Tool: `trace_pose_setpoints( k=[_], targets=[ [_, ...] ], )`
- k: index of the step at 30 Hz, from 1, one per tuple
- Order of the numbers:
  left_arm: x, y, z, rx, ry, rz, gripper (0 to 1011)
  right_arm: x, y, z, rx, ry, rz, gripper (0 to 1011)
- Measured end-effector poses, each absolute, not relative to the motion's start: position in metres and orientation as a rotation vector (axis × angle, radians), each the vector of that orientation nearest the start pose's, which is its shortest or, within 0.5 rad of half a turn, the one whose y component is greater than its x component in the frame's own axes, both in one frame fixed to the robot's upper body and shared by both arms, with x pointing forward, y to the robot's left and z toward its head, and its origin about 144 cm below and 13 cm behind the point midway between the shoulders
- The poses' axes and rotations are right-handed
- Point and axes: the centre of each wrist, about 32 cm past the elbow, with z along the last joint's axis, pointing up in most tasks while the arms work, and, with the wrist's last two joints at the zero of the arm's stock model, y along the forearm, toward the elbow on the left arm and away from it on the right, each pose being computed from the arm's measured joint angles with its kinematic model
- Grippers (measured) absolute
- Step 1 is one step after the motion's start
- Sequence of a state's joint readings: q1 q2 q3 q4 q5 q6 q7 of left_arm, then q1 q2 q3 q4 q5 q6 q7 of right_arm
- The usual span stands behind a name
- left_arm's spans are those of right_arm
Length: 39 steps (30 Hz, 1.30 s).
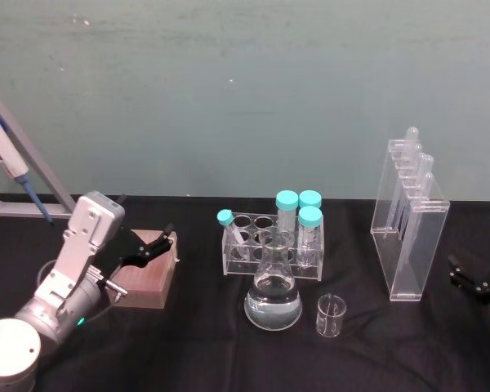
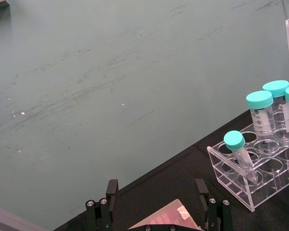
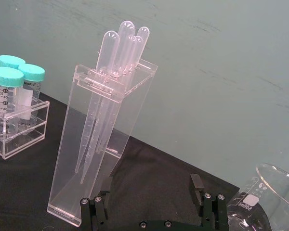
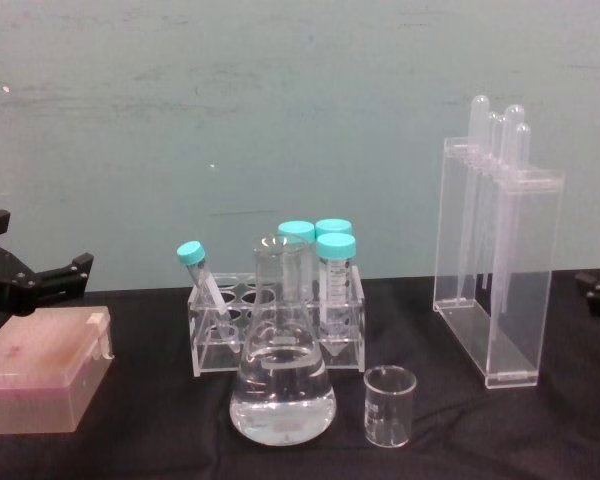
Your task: Place the experimental apparatus aside using one hand.
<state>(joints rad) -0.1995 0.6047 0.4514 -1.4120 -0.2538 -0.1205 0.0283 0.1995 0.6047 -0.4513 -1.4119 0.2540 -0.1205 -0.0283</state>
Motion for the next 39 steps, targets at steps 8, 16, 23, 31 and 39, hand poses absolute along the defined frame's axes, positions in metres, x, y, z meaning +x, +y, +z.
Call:
trace_pose_setpoints(
  k=[8, 16, 23, 31, 39],
  targets=[
    [0.489, 0.31, 1.14, 0.305, -0.285, 1.248, 1000, 0.489, -0.31, 1.14, -0.304, -0.285, -1.248, 1000],
    [0.489, 0.31, 1.14, 0.304, -0.285, 1.248, 1000, 0.489, -0.31, 1.14, -0.305, -0.285, -1.248, 1000],
    [0.489, 0.31, 1.14, 0.304, -0.285, 1.248, 1000, 0.489, -0.31, 1.14, -0.304, -0.285, -1.248, 1000],
    [0.489, 0.31, 1.14, 0.305, -0.285, 1.248, 1000, 0.487, -0.309, 1.139, -0.298, -0.287, -1.243, 1000],
    [0.489, 0.31, 1.14, 0.304, -0.285, 1.248, 1000, 0.478, -0.304, 1.142, -0.268, -0.285, -1.228, 1000]
  ],
)
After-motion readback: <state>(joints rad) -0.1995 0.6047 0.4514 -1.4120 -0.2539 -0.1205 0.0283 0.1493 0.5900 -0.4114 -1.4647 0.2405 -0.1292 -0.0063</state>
